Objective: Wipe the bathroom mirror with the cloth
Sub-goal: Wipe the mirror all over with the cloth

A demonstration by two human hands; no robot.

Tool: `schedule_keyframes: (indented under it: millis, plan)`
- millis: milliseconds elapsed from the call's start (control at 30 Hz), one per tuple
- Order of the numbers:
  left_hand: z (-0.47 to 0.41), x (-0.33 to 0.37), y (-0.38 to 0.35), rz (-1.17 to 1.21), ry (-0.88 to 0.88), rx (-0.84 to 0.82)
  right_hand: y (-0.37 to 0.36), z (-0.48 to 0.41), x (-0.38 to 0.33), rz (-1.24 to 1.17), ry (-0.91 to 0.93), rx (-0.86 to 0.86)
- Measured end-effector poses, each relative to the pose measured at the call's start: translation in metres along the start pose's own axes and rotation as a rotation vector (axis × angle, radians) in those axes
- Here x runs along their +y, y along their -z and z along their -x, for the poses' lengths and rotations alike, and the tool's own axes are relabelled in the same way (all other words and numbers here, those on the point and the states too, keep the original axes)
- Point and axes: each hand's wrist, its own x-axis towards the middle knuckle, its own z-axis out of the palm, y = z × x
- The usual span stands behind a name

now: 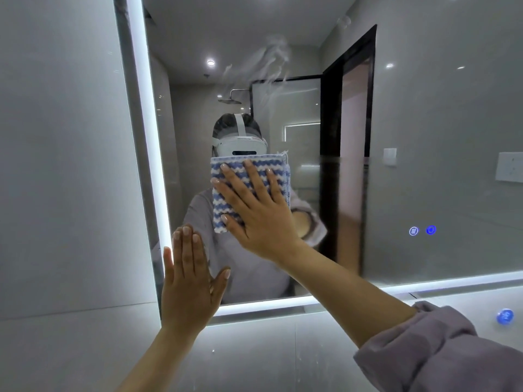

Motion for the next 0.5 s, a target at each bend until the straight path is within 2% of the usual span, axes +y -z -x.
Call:
schedule_keyframes:
  millis: [167, 300, 500]
  plan:
    - [0.001, -0.001, -0.001, -0.001, -0.017, -0.007, 0.002, 0.007, 0.025, 0.026, 0.06, -0.01]
    - [0.002, -0.003, -0.005, -0.003, 0.0, -0.032, 0.005, 0.027, 0.073, 0.097, 0.036, -0.037]
    - [0.005, -0.003, -0.006, -0.028, 0.006, -0.06, 0.013, 0.072, 0.148, 0.158, 0.009, 0.023]
